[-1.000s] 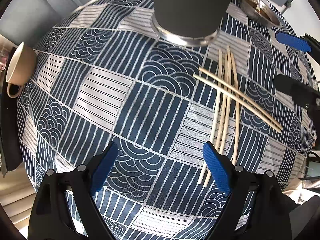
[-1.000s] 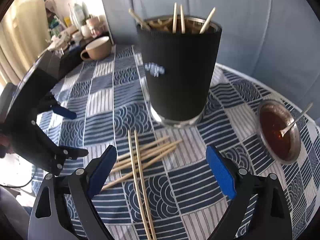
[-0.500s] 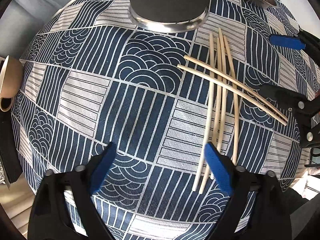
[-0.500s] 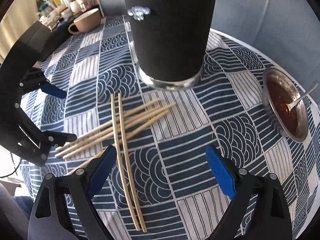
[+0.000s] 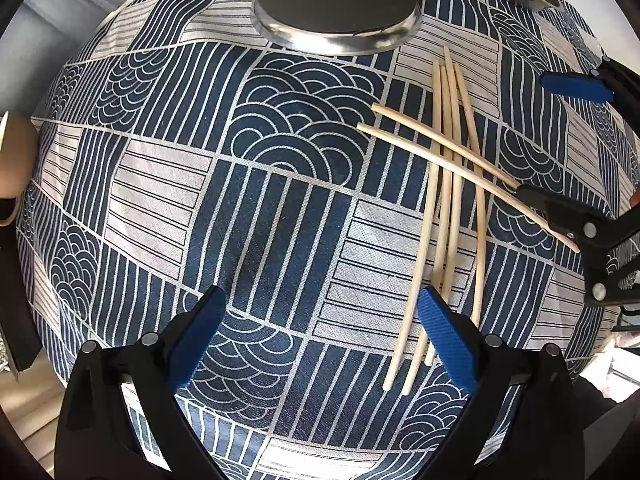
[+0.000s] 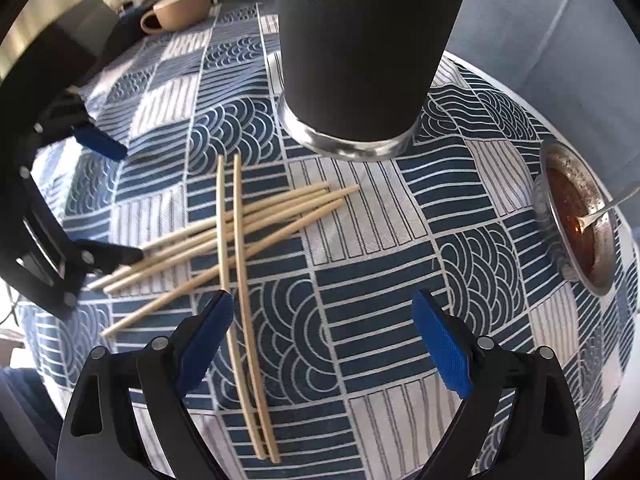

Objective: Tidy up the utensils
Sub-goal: 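Lower the left tool onto a chopstick and close while the right tool grasps another, then lift the chopstick in the left tool over the black holder while the right tool carries its own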

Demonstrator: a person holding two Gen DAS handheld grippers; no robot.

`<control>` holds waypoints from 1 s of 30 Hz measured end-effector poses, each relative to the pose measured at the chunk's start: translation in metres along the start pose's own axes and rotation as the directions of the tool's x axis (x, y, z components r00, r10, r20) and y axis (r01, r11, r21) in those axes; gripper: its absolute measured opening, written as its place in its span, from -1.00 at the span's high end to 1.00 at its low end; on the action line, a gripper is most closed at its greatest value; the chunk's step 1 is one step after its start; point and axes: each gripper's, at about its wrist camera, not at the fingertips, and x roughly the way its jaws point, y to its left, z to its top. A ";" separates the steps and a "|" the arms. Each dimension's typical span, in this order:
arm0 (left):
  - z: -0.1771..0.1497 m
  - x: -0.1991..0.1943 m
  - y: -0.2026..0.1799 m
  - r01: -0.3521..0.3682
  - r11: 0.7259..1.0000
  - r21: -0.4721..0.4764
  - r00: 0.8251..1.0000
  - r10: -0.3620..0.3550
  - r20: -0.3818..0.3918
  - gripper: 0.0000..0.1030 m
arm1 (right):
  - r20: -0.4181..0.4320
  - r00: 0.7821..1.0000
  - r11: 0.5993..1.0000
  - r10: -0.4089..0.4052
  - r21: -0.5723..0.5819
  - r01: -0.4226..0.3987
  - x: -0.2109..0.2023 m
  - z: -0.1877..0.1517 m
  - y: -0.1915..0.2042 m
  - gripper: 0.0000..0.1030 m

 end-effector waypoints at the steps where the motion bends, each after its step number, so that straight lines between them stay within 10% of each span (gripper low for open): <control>1: 0.000 0.001 0.001 0.009 1.000 -0.006 1.000 -0.009 -0.001 -0.84 | -0.004 1.000 1.000 0.001 -0.002 -0.001 0.002 0.002 -0.001 -0.67; 8: -0.004 -0.009 0.018 0.024 1.000 -0.006 1.000 -0.024 0.012 -0.29 | -0.067 0.997 0.999 -0.023 -0.028 0.021 0.014 0.017 0.001 -0.57; 15: -0.005 -0.014 0.044 0.052 0.998 -0.027 0.999 -0.052 0.002 0.85 | -0.087 0.991 0.992 0.099 -0.068 -0.105 0.008 0.019 0.012 0.49; 17: -0.008 -0.013 0.052 0.084 0.995 -0.044 0.996 -0.084 -0.002 0.88 | -0.095 0.991 0.993 0.099 -0.058 -0.105 0.009 0.020 0.014 0.89; 30: -0.047 -0.020 0.069 0.144 0.981 -0.127 0.989 -0.144 0.009 0.92 | -0.039 0.970 0.964 0.241 0.123 -0.235 -0.007 0.005 -0.010 0.91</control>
